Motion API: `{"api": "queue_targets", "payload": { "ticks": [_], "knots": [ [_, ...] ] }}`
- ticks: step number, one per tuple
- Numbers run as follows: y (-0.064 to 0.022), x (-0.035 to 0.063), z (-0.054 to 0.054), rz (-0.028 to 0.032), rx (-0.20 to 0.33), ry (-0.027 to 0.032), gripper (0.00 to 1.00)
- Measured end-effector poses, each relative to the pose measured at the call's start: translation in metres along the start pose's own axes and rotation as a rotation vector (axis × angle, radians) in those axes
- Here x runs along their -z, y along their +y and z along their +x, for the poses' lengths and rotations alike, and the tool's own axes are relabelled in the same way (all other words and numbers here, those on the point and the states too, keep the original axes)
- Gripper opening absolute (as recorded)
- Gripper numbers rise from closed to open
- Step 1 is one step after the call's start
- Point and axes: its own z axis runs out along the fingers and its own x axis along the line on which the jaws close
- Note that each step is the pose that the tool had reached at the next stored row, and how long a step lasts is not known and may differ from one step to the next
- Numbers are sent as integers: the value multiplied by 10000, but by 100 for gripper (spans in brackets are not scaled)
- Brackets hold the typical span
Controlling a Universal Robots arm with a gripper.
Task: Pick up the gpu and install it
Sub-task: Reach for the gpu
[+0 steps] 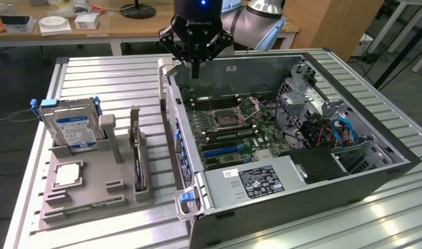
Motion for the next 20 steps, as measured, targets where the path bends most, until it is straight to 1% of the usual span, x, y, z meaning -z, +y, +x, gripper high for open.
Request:
{"api": "queue_targets", "payload": {
  "ticks": [20],
  "knots": [
    [-18,5,235,1,0,1,11]
  ]
}}
